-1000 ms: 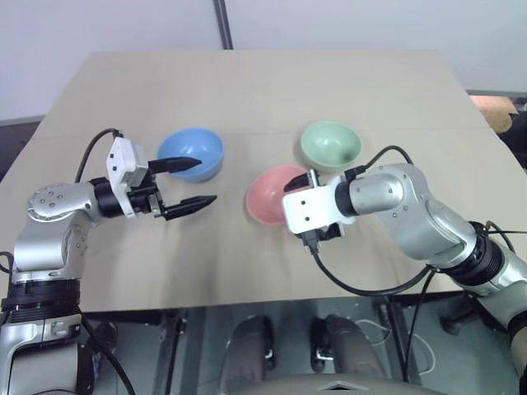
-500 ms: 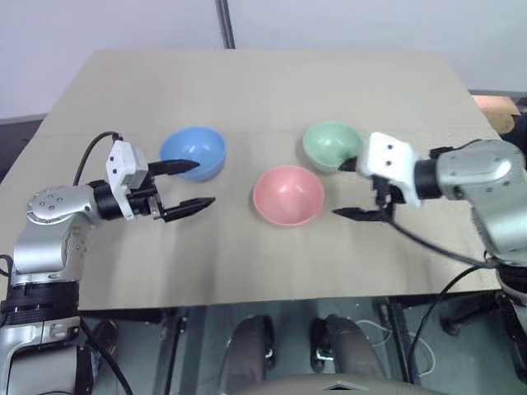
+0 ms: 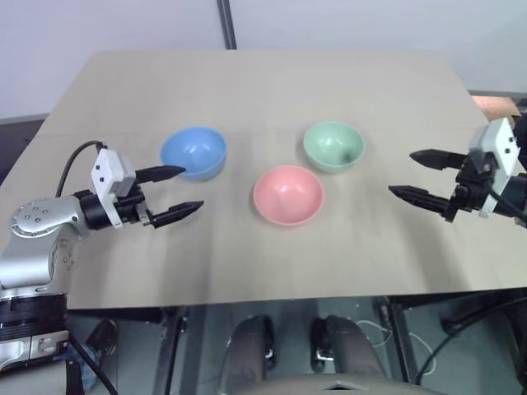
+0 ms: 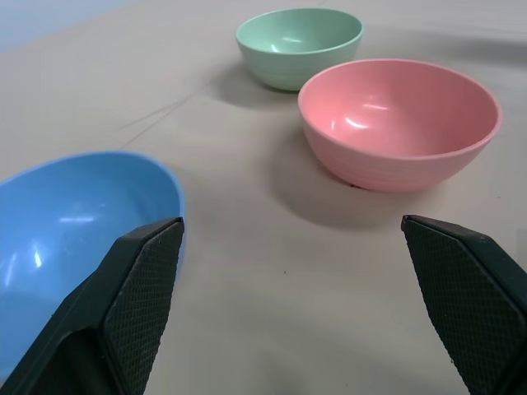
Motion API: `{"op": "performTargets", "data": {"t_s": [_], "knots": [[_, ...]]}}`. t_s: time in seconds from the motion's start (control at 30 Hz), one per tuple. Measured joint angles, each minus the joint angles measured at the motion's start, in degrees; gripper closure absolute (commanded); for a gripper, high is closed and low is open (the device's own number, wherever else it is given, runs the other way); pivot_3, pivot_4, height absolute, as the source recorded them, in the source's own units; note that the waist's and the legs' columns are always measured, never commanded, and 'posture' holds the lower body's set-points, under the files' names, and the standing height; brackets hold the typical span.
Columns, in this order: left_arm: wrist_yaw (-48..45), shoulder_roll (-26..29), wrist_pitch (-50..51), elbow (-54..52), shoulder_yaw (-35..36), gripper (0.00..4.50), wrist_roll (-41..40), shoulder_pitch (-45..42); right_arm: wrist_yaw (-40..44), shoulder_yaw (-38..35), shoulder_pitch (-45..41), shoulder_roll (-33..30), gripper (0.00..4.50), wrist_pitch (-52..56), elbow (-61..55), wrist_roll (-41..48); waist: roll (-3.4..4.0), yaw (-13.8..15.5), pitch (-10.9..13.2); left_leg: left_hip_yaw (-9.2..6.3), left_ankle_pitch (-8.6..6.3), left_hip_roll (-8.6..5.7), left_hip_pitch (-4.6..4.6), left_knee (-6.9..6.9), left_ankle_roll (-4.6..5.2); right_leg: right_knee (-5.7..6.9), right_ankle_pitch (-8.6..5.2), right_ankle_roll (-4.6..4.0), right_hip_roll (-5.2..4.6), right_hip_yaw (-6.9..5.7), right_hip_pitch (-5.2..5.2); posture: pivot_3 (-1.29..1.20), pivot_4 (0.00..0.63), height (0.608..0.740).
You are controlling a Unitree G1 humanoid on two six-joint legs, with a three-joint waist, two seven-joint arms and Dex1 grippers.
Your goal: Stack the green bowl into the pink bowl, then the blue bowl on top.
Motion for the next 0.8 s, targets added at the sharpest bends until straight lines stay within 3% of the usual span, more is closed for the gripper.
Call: {"op": "performTargets", "data": {"t_s": [0.37,0.6,0.8], "knots": [[-0.13,-0.04,-0.18,0.38,-1.16,0.00,0.15,-1.93,-3.68,24.49,-19.66,-1.03,0.04,-12.46,17.57,-11.53,0.01,-0.64,0.01,0.22,0.01,0.05,0.08,-0.08,-0.02,-0.02,0.03,-0.06,0.06,0.17,-0.04,0.00,0.150,0.740],[-0.01,0.07,-0.35,0.25,-1.07,0.00,0.17,-1.41,-2.38,38.52,-29.01,3.95,0.04,-22.27,31.18,-21.68,0.02,-0.84,0.01,0.24,0.01,0.05,-0.02,-0.07,-0.02,0.00,0.03,-0.06,0.05,0.17,-0.15,0.00,0.150,0.740],[0.56,0.12,-0.32,-0.47,-0.63,0.00,0.12,-0.07,-2.49,45.00,-35.14,10.00,0.04,-29.39,43.71,-29.33,0.02,-1.33,0.01,0.27,0.02,0.06,-0.04,-0.05,-0.03,0.06,0.04,-0.07,0.05,0.18,-0.20,0.00,0.150,0.740]]}}
